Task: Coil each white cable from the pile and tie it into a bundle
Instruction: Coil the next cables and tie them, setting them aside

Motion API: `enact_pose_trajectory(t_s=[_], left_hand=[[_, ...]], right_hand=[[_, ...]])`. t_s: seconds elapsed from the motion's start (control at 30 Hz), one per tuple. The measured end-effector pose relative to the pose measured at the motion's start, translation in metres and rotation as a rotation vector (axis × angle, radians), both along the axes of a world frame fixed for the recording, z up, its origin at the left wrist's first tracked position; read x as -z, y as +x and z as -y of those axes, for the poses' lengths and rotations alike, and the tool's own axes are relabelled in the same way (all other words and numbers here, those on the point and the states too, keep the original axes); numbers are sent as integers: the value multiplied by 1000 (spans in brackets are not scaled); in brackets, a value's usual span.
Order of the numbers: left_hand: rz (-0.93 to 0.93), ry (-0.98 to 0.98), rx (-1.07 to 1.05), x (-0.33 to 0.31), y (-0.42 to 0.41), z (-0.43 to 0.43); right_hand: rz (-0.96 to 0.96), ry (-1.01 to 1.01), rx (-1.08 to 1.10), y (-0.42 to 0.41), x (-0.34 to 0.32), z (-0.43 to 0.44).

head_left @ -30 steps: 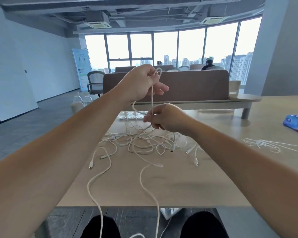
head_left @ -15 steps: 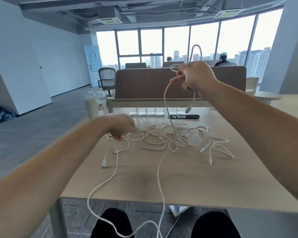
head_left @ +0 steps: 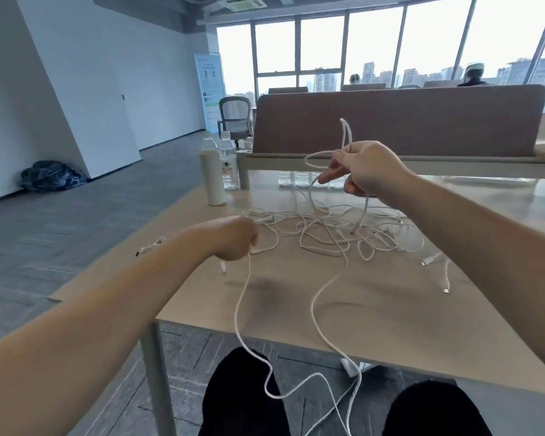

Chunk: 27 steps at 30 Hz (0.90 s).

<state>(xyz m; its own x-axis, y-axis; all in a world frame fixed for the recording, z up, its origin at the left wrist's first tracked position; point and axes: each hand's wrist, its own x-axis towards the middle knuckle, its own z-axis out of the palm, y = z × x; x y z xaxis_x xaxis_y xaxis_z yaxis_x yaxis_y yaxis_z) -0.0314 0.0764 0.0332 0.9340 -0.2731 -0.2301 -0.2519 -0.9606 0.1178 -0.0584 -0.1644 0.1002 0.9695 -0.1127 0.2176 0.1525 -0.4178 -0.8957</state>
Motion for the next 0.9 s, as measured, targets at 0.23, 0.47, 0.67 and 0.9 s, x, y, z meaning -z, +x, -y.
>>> enact_pose_trajectory(t_s=[0.23, 0.47, 0.67, 0.9], left_hand=[[216, -26, 95, -66, 8, 16], [482, -948, -126, -164, 8, 28], [686, -1079, -63, -237, -7, 20], [755, -972, -44, -261, -5, -2]], right_hand=[[32, -30, 3, 8, -26, 3], [286, -69, 129, 5, -101, 13], [477, -26, 188, -16, -173, 27], [561, -90, 298, -21, -193, 47]])
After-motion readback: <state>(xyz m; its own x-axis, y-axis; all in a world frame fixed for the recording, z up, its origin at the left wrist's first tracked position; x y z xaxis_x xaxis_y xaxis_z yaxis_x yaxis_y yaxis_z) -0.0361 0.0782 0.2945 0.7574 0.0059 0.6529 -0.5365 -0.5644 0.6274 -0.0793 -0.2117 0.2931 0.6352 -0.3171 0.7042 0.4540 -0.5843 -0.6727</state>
